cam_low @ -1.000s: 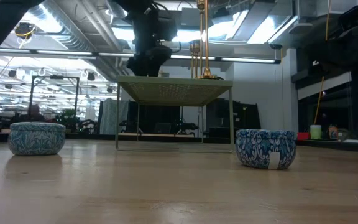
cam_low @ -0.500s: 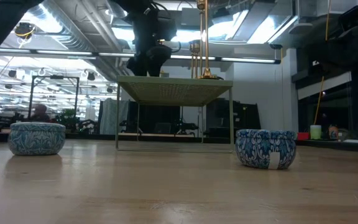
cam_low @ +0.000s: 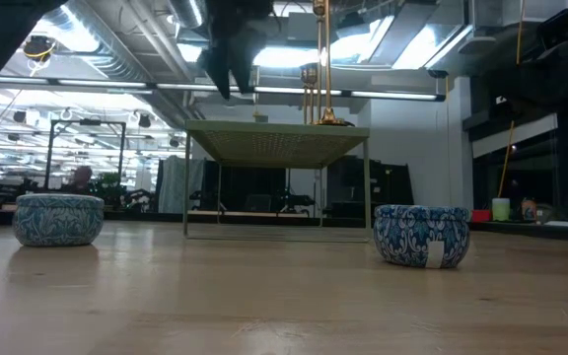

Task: Pick & Place candle stick holders
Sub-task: Align the light blue scented candle with the other scented candle on the shelf

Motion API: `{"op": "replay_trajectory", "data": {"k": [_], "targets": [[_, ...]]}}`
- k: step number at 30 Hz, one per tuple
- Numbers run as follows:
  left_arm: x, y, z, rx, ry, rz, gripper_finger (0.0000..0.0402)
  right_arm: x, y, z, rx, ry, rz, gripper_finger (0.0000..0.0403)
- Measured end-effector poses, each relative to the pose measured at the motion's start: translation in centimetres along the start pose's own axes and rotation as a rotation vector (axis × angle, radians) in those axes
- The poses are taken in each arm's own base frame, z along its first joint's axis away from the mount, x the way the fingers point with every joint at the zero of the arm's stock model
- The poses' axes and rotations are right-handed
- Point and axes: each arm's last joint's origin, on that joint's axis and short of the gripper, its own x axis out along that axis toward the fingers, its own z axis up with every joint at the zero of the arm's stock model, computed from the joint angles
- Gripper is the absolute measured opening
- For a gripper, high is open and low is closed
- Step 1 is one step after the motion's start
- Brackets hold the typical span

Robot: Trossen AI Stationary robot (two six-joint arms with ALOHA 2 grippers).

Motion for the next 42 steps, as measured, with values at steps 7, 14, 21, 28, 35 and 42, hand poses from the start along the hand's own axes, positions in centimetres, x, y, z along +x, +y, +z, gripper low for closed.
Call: {"op": "replay_trajectory", "data": {"k": [7,14,21,28,35,42], "targets": [[-5.0,-2.7,-1.4,0.035,-0.044,-0.119,0.0347,0.0,0.0,0.0,0.000,0.000,0.000,0.0014],[-10.8,-7.4,-4.9,0.072,-0.174,-0.174,0.0347,0.0,0.0,0.0,0.000,-0.002,0.000,0.0014],[-15.3,-11.6,-9.0,0.118,-0.256,-0.271,0.0347,0.0,0.0,0.0,0.000,-0.002,0.000,0.0014],[-16.1,-16.1,-11.7,0.271,-0.236,-0.334,0.0347,0.0,0.0,0.0,0.000,-0.002,0.000,0.0014],[-13.7,-20.7,-15.4,0.414,-0.099,-0.298,0.0347,0.0,0.0,0.0,0.000,-0.002,0.000,0.0014],[-8.9,-23.7,-19.6,0.547,0.017,-0.106,0.0347,0.0,0.0,0.0,0.000,-0.002,0.000,0.0014]]}}
